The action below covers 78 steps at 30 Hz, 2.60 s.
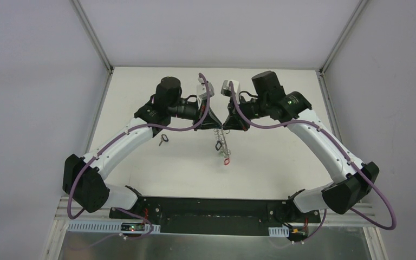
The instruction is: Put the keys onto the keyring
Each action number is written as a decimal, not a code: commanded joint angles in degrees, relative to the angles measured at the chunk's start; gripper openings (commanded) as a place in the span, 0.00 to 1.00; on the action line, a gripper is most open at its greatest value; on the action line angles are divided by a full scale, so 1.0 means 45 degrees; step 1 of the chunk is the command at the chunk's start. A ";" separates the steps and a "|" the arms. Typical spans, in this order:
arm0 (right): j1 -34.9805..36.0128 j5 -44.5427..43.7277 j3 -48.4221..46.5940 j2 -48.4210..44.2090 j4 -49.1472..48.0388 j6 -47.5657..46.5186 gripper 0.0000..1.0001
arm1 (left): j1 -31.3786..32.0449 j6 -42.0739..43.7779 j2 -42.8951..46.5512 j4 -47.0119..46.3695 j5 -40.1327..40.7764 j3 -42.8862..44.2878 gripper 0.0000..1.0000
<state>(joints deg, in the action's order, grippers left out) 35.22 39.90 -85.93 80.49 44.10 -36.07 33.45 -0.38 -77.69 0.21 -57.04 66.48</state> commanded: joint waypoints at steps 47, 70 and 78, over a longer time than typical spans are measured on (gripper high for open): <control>-0.2868 0.5856 0.3090 -0.1447 -0.4650 0.3329 0.08 | 0.0145 -0.4459 0.0766 -0.3731 0.0166 -0.0471 0.00; -0.2874 0.6174 0.4317 -0.1241 -0.6656 0.5025 0.00 | 0.0086 -0.6101 0.0663 -0.5788 -0.0170 -0.0836 0.00; -0.2998 0.6043 0.4209 -0.1445 -0.6373 0.4693 0.01 | 0.0052 -0.5818 0.0726 -0.5589 -0.0229 -0.0882 0.00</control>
<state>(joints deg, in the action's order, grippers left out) 22.31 65.87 -66.61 75.29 15.77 -13.54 33.71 -26.59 -76.69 -21.15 -55.77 62.17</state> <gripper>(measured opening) 0.004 0.009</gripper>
